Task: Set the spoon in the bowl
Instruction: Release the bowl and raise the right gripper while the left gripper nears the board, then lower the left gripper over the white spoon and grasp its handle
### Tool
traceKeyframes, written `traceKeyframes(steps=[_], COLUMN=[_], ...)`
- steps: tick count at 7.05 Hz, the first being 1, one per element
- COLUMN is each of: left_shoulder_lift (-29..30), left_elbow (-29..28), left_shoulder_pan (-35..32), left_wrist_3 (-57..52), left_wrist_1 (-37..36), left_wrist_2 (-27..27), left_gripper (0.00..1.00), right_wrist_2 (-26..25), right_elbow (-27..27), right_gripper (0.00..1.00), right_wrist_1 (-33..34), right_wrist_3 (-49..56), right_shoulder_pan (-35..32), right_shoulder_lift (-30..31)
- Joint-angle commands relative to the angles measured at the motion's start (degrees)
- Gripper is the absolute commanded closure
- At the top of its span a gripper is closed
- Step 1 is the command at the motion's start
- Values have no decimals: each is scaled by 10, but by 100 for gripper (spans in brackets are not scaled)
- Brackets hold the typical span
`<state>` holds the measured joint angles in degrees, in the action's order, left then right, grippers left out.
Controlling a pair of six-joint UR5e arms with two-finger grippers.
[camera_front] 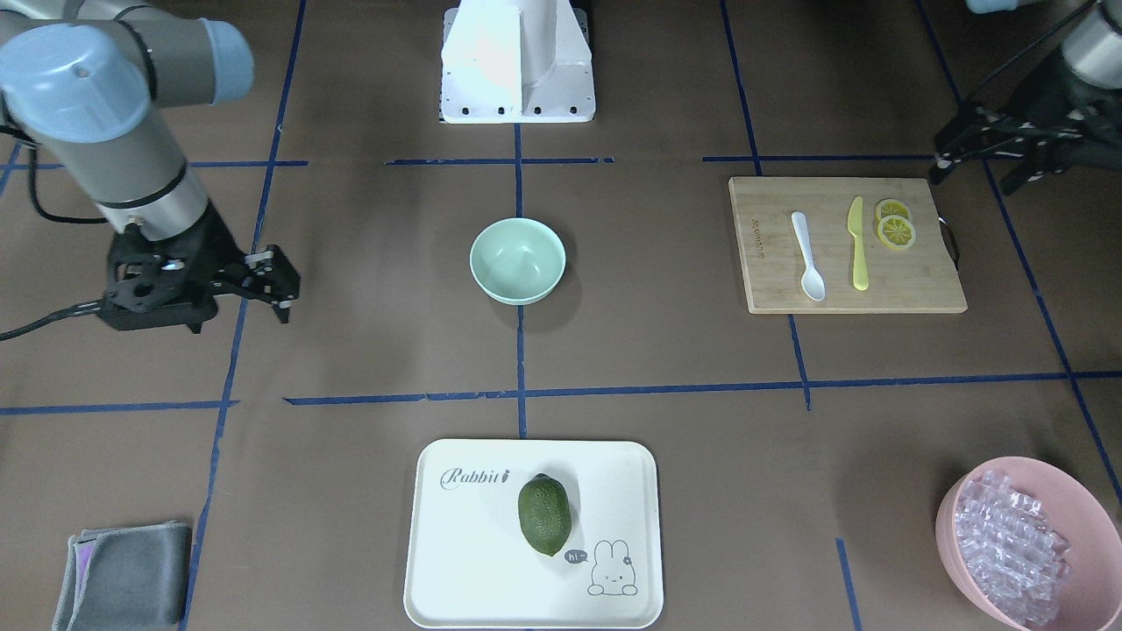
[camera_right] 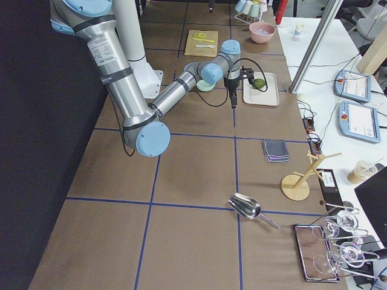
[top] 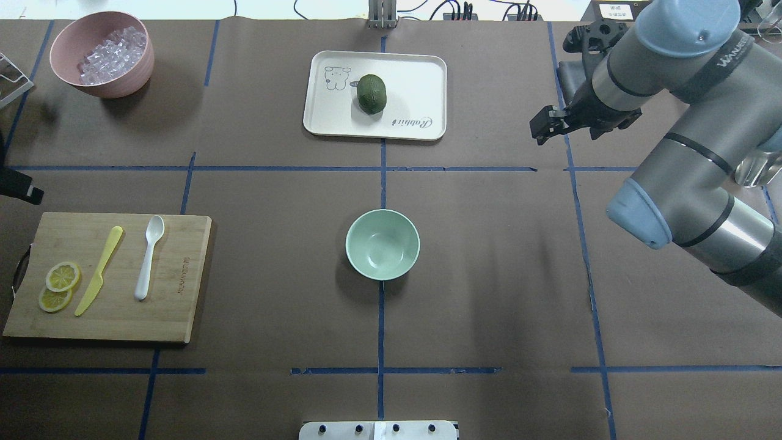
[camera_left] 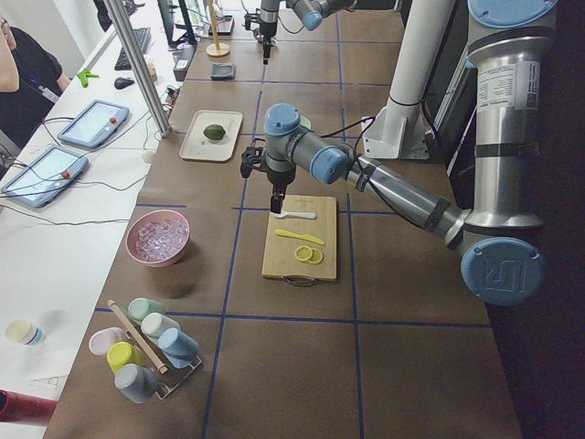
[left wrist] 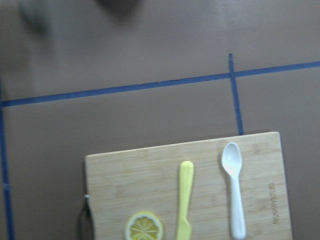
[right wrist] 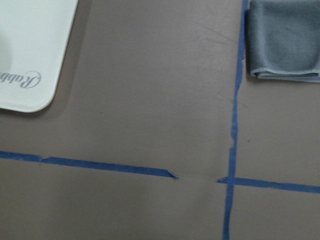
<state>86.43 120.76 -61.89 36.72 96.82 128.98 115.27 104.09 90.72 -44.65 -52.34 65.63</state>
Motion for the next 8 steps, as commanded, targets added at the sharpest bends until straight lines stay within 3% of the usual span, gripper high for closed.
traceKeyframes(steps=[1, 3, 5, 6, 8], left_shoulder_lift=[10, 64, 71, 75, 72], left_elbow=[-14, -94, -167, -182, -181], left_shoulder_pan=[103, 161, 185, 192, 202], left_wrist_3=[125, 183, 199, 205, 206], left_wrist_1=[62, 106, 180, 201, 200], left_wrist_2=[-80, -148, -183, -185, -182], left_gripper=[0, 0, 0, 0, 2], right_wrist_2=[-36, -42, 38, 90, 131], right_elbow=[-6, 45, 44, 42, 40], right_gripper=[0, 0, 0, 0, 0], right_wrist_1=[-6, -14, -69, -71, -69], right_wrist_3=[14, 22, 71, 117, 170], right_shoulder_pan=[-10, -27, -81, -129, -166], right_shoulder_lift=[21, 93, 146, 170, 194])
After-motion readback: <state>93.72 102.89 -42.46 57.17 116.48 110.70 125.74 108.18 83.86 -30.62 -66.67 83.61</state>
